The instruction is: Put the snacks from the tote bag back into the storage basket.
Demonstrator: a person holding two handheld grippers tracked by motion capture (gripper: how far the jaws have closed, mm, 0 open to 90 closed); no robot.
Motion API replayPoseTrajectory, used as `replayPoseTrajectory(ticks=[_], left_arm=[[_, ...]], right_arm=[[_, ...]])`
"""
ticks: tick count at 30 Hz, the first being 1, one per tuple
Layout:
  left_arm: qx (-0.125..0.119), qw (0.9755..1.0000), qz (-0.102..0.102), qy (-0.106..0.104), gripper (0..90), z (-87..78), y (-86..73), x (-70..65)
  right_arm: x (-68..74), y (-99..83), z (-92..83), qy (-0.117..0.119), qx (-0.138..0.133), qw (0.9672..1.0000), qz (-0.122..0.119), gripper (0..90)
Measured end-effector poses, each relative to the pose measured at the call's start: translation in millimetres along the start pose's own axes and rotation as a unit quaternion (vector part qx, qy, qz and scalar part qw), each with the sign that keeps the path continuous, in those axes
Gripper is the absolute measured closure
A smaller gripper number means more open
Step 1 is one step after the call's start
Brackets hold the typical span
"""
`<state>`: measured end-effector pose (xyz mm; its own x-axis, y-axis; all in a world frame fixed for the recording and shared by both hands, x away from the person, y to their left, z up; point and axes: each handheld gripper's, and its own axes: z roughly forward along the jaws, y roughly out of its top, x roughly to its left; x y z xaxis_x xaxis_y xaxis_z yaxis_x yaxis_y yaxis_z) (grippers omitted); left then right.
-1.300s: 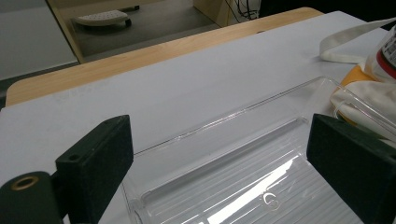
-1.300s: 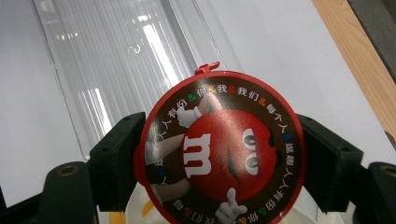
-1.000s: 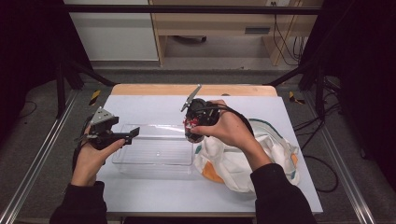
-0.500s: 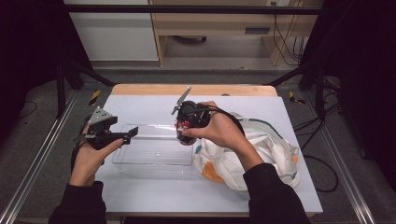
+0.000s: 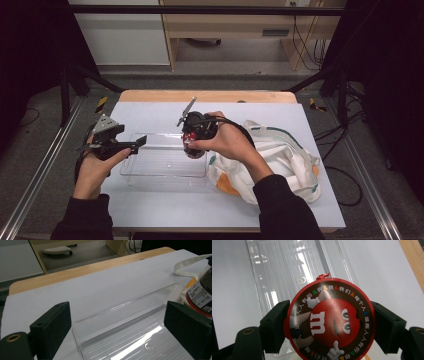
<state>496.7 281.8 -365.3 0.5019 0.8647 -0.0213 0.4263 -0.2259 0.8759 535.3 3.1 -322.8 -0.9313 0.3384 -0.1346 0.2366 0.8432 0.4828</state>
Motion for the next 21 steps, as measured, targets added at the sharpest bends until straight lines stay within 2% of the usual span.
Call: replayPoseTrajectory(ticks=[21], left_arm=[[0.0,1.0,-0.002,0.001,7.5,-0.9,-0.6,2.3]], right_arm=[[-3.3,-6.3,19.6,0.011,0.009,0.9999,0.005,24.4]])
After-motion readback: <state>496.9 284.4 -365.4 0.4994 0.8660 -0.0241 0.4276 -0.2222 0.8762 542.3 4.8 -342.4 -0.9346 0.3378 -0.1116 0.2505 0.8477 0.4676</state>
